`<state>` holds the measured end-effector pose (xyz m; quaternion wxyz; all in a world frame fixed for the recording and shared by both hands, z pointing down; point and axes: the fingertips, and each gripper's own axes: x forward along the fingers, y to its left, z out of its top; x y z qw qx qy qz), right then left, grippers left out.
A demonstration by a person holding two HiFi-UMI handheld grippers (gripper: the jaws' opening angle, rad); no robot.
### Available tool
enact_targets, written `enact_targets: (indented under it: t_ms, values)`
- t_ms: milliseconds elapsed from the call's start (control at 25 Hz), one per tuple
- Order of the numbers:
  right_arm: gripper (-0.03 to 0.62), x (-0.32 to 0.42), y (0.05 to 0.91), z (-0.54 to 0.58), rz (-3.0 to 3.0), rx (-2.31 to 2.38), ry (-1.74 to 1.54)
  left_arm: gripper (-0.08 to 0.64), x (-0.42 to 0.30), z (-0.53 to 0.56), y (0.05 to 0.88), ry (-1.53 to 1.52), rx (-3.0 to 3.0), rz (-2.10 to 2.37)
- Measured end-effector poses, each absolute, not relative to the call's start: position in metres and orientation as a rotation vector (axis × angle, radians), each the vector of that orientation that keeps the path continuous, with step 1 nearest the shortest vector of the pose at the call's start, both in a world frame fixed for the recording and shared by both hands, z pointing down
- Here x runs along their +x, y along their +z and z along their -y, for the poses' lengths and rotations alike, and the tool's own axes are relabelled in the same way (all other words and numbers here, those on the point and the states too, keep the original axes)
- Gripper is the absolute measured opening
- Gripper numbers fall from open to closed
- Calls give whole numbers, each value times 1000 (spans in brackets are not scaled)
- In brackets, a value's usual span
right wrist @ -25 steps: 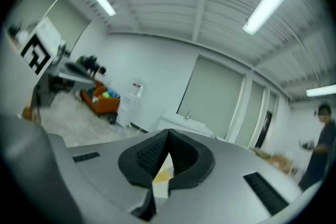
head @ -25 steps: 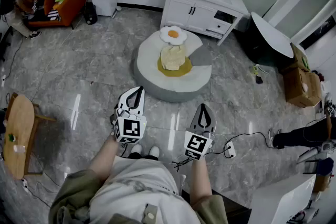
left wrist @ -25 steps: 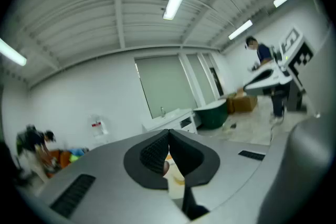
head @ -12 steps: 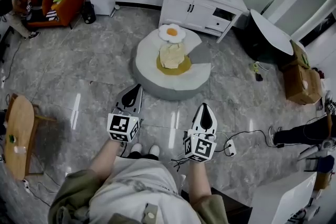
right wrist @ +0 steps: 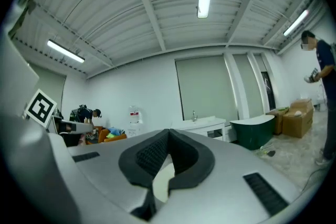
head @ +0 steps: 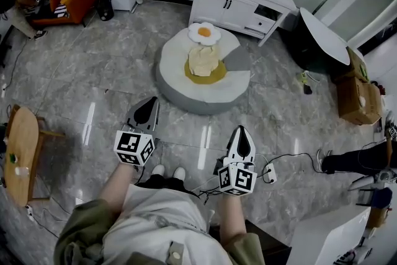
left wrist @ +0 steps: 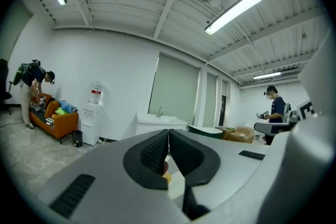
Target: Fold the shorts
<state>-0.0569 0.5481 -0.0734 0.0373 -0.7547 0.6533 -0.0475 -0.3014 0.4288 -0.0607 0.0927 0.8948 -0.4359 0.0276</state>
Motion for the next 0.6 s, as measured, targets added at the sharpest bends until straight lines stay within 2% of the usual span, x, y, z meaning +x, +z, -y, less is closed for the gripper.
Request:
enact_targets:
  t_ms: [160,240,280,360,400,600]
  values:
    - [19,-42,-73,-545,-1995,-2232,-210,17,-297,-422,-58,79,2618,1281]
    - [221,-40,-74,-541,-2042,-2177,-227,20,-290,-420,-59,77,2622,1263]
    - [230,-38,-74,-539,-2063,-2167,-225,36,-286,-420,-60,74,2628,1245]
    - [250,-33,-76,-536,-2095,-2177,-202,215,-276,-421,-61,72,2645,1205]
    - [253,-29,-76,-535,-2107,-2183,-190,247,-271,-422,-61,79,2653,1194]
    - [270,-9,-77,-531,-2129,-2195,-151,281,-249,-425,-57,125,2680,1188]
